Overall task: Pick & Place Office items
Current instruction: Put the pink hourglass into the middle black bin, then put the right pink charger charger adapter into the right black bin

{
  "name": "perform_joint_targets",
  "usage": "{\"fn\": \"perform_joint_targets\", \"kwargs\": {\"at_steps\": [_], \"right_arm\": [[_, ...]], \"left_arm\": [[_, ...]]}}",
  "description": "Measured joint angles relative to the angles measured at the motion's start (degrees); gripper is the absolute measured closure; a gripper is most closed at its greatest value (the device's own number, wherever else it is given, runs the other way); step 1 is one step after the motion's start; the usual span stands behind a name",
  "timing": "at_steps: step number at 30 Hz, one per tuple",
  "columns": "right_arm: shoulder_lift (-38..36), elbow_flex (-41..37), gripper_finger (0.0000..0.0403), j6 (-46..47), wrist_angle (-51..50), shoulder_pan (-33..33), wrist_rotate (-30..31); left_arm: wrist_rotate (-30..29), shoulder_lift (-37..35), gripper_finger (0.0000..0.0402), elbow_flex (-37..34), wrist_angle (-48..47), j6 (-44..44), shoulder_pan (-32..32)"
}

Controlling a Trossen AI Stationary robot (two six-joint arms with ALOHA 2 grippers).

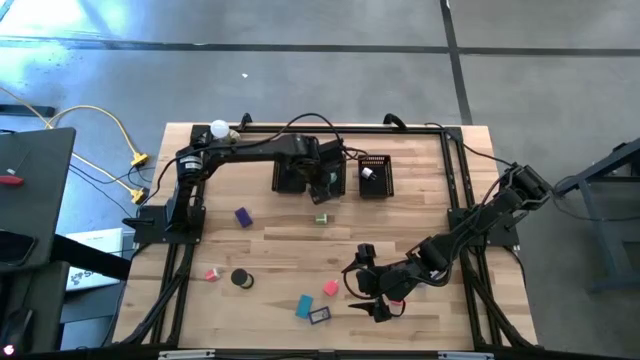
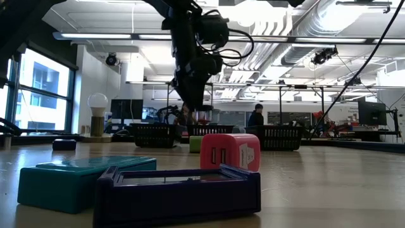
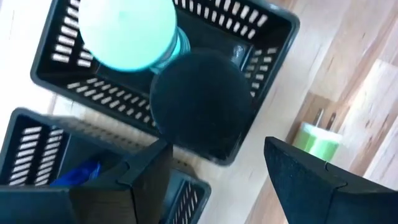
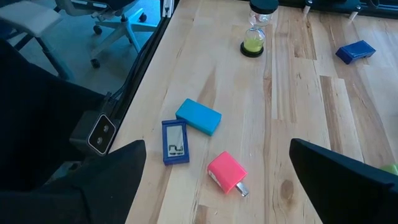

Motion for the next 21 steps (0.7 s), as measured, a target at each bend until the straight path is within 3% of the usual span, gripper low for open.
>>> {"fn": "perform_joint_targets", "kwargs": {"at_steps": [11,21], "right_arm": [[0.00,0.00,0.0016,0.26,-0.12,0.01,0.02],[0.00,0.00,0.0016,0.24,-0.21,0.80,0.02]], "left_arm": [[-0.02,0.00,0.0155,5.36,-4.17,0.26,-0.76],[0.01,0.00,0.0155,7.04,-25.38,-2.13,-2.60]]}}
